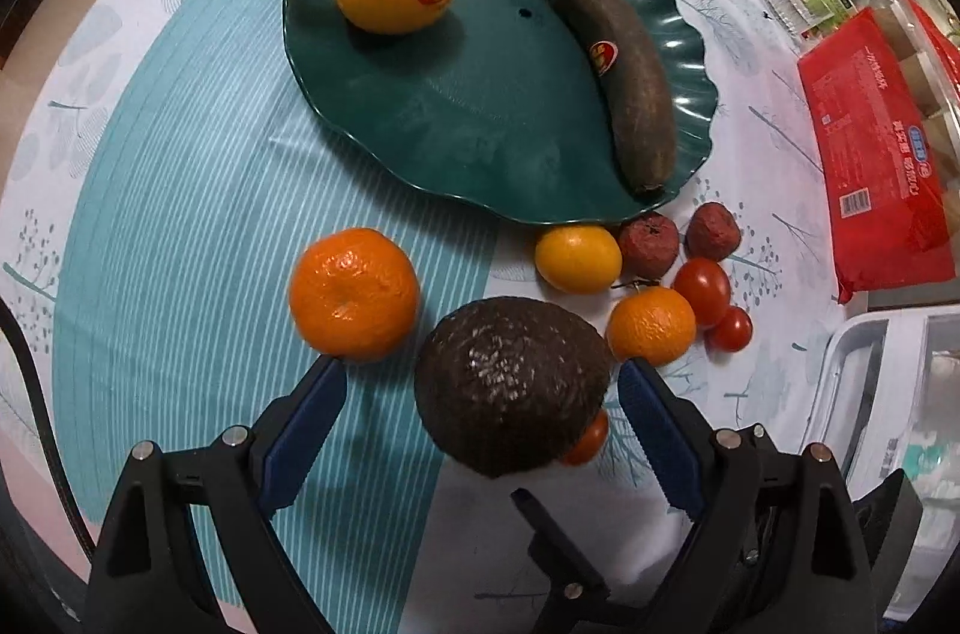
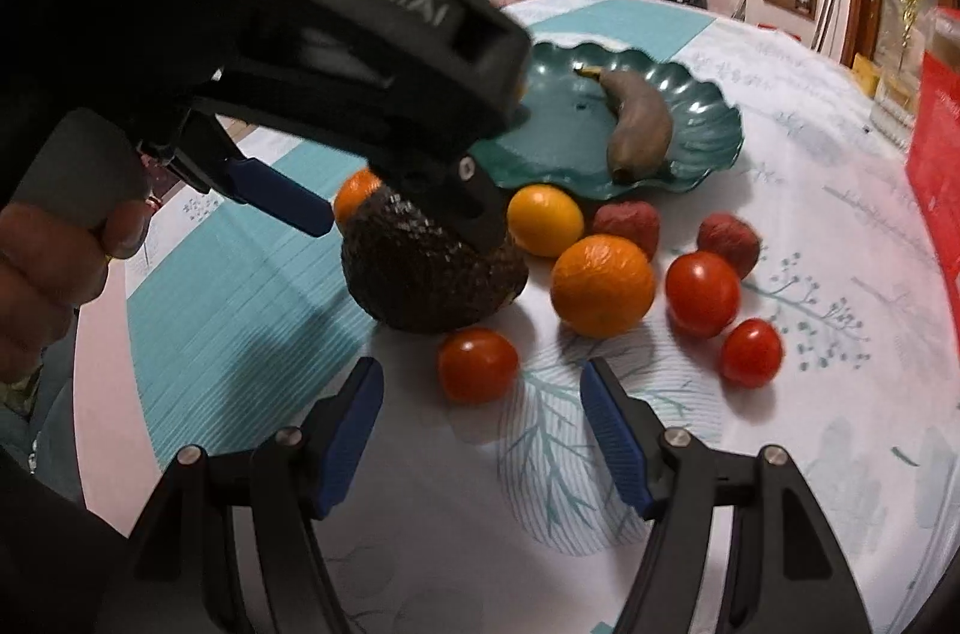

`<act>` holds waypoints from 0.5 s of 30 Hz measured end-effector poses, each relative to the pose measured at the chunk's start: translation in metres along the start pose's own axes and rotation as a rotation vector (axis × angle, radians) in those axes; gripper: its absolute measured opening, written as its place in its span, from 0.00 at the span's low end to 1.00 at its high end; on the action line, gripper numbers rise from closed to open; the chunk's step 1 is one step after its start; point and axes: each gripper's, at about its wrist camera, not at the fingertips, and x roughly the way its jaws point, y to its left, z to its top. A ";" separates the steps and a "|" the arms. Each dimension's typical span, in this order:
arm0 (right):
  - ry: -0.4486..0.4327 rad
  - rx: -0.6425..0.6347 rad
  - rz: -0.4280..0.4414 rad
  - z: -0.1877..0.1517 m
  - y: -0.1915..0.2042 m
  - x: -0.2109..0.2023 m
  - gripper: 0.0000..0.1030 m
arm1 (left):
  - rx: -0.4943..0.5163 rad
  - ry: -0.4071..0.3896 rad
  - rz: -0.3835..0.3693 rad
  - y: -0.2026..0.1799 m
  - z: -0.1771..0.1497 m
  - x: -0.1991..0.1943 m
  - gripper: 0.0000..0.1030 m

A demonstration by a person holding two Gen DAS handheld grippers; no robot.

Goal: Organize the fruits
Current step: 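Grasp the avocado with the left tool while the right tool grasps a red cherry tomato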

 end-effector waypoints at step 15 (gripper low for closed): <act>-0.021 -0.031 0.021 -0.005 0.000 0.002 0.51 | -0.010 0.023 -0.055 -0.010 0.003 0.024 0.69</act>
